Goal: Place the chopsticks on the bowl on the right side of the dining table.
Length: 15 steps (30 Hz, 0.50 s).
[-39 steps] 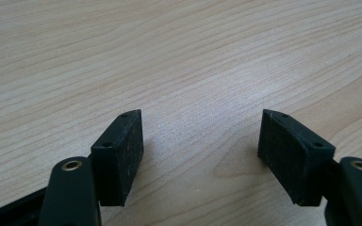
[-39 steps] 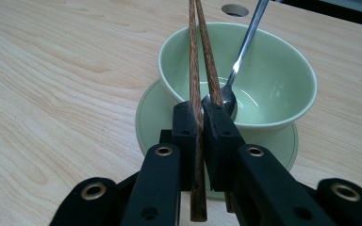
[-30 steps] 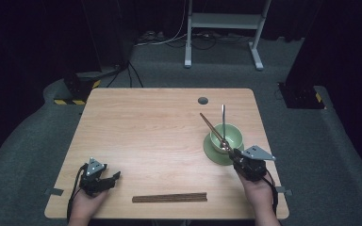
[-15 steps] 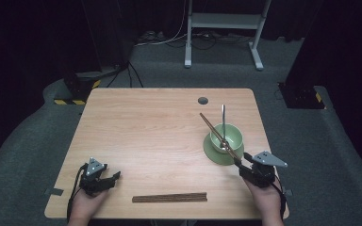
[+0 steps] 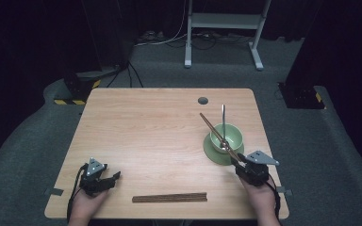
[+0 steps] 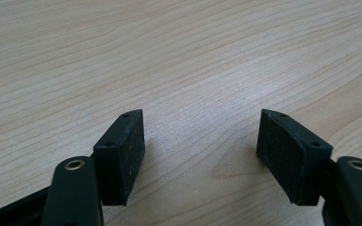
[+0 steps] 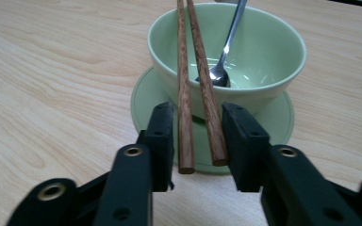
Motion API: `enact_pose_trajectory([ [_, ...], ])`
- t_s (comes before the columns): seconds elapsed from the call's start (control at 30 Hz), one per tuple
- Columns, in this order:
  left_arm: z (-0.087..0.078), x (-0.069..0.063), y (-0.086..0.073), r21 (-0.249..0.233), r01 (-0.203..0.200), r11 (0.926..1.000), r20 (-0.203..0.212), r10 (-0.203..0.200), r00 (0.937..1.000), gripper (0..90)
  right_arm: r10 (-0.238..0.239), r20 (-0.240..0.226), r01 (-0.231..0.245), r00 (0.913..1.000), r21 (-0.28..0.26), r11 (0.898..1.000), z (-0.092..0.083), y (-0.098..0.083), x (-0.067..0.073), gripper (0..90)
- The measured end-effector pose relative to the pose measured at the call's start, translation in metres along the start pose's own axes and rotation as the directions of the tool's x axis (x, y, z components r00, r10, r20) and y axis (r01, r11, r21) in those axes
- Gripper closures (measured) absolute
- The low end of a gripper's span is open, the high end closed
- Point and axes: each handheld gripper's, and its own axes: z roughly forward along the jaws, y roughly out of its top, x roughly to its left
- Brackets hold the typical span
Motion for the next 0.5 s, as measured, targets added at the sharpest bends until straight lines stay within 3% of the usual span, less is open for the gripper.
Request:
enact_pose_trajectory([
  [0.13, 0.0001, 0.0, 0.0, 0.0, 0.004, 1.0, 0.002, -0.004, 1.0, 32.7, 0.0, -0.012, 0.001, 0.9999, 0.018, 1.0, 0.0006, 0.0007, -0.0006, 75.9],
  [0.5, -0.0004, -0.0008, -0.0004, -0.002, 0.002, 1.0, -0.004, -0.002, 1.0, 32.7, 0.006, -0.019, -0.005, 0.9998, 0.014, 1.0, -0.0041, 0.0021, -0.0019, 76.4],
])
